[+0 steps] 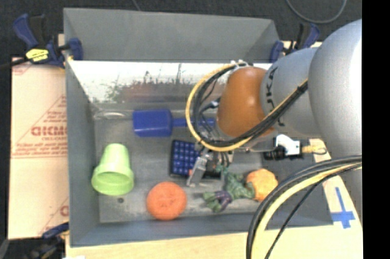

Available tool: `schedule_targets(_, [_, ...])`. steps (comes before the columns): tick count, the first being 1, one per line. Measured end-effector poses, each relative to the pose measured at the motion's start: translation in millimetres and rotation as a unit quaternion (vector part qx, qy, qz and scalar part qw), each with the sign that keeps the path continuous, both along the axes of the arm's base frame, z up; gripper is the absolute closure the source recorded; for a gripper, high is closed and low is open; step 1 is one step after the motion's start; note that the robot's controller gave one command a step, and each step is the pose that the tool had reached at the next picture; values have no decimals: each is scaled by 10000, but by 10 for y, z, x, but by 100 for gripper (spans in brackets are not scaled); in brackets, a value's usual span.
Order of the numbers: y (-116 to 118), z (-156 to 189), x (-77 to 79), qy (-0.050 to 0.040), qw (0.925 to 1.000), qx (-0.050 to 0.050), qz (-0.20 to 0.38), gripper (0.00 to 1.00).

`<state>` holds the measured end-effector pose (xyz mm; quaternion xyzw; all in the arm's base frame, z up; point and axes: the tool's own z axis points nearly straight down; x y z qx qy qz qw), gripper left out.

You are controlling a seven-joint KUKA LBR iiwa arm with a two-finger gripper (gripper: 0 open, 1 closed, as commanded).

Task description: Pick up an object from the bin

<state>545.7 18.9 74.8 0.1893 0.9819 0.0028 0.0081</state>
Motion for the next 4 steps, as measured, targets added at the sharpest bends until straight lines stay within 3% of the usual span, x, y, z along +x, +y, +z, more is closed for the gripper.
schedule_targets(1, [-7,345,-32,52,10000,-3,7,100])
schedule_targets(2, [-11,578,-7,1,10000,-1,10,100])
schedule_targets(4, [-16,577,-9,5,10000,-3,8,100])
